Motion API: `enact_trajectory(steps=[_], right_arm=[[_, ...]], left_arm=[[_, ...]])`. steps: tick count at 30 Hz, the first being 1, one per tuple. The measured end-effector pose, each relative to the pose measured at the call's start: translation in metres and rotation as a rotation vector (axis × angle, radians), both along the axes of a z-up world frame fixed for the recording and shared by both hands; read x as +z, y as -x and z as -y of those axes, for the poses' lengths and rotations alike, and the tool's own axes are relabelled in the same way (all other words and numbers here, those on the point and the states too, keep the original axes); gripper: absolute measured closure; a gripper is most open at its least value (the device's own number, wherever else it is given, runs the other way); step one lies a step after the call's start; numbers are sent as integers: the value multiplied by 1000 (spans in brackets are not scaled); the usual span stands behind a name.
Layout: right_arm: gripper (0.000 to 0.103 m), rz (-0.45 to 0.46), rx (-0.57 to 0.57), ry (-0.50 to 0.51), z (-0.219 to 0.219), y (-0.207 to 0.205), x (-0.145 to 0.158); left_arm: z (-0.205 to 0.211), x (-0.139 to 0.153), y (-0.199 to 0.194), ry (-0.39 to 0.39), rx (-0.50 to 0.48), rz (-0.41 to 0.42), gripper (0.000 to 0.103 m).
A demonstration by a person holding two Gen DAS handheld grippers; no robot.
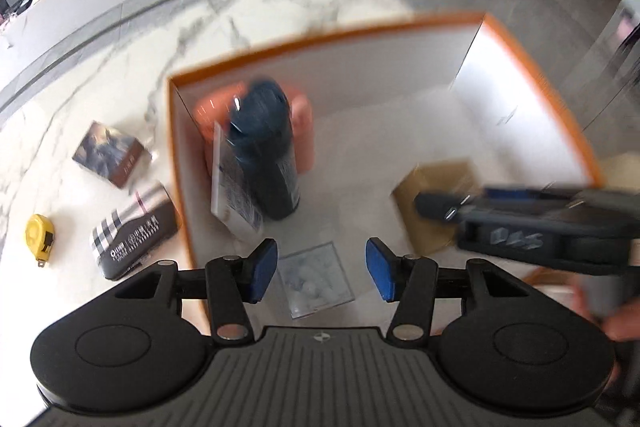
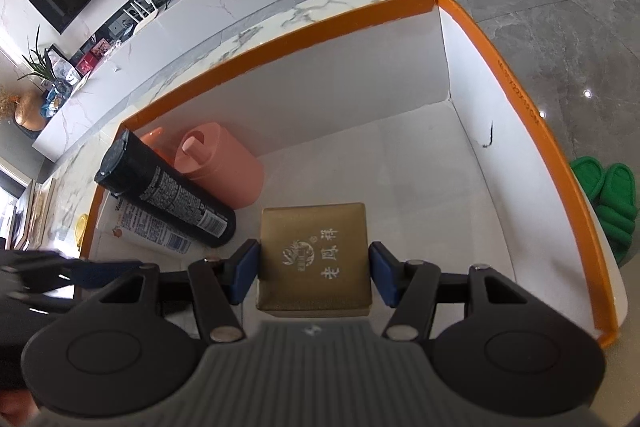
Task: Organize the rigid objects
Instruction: 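Lower the gold box onto the orange box floor and open the right gripper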
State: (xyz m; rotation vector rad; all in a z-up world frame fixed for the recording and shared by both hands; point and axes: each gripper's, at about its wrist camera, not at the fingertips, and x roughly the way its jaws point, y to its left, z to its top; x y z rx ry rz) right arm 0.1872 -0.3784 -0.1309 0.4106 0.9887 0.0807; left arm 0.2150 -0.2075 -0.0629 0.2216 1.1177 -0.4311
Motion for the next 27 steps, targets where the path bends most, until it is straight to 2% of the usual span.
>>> enact_trajectory(steps=[2,3,7,9,12,15,20,23,27], right_arm=[[42,-12,11,1,-2,2,1],[42,-17,20,1,-4,3,3],[42,-32,64,16,-18,1,6],[42,-39,84,34,-27,0,6],[42,-47,117,41,-39,-1,3],[42,-21,154,63,-51,-4,1],[42,11,207,165,-66,-14,7],[42,9,172,197,-64,-25,9],[42,1,76,139,-56,-39,8]], left_arm=[[-18,15,4,72,24,27,43],[-26,19,4,81,45,33,43],[-44,19,-9,60,134,21,43],[-53,12,-13,82,168,-19,54],[-68,1,-17,144,201,-68,66],[-77,-9,-21,191,212,-94,73],[-86,-16,-23,234,226,-113,75],[-89,-19,-23,257,230,-123,76],[-92,-23,-27,275,232,-135,79]])
